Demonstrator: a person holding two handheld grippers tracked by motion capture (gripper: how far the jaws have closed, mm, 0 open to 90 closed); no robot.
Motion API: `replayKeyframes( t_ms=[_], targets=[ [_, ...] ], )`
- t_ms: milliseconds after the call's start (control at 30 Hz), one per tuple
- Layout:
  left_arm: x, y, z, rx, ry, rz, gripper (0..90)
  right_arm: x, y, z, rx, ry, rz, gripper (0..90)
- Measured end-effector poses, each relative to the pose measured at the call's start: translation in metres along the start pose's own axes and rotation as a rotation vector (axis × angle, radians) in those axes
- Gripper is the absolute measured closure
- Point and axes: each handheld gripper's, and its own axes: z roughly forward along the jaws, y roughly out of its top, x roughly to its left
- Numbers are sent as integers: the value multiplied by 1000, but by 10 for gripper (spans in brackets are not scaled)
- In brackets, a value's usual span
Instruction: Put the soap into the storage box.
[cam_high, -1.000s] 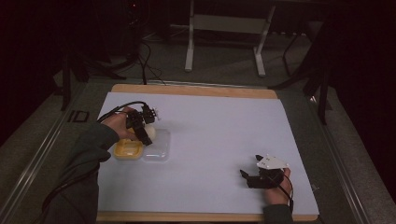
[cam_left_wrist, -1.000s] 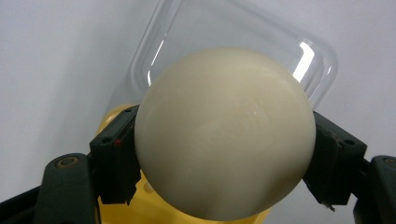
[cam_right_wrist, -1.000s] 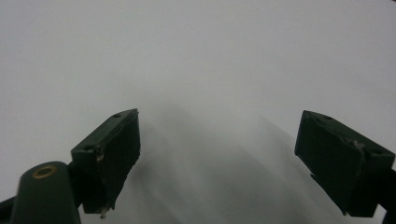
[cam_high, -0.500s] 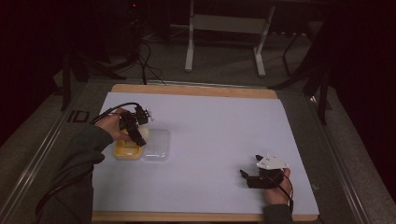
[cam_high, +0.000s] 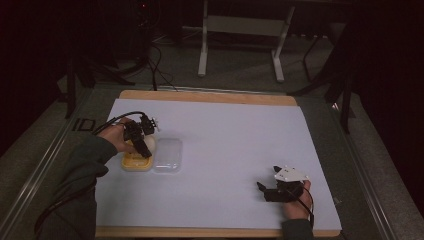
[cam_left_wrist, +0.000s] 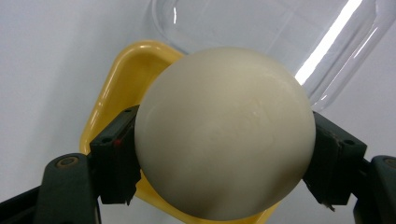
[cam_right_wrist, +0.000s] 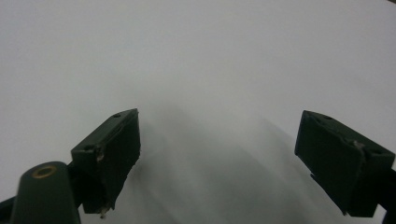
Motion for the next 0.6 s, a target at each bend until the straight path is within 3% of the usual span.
replayKeyframes(
  t_ms=[200,600],
  targets=[
    [2,-6,1,-13,8,-10,244,0,0,0,-1,0,0,140],
    [6,-16,15,16,13,-23,244,0,0,0,-2,-1,-1,140]
  ],
)
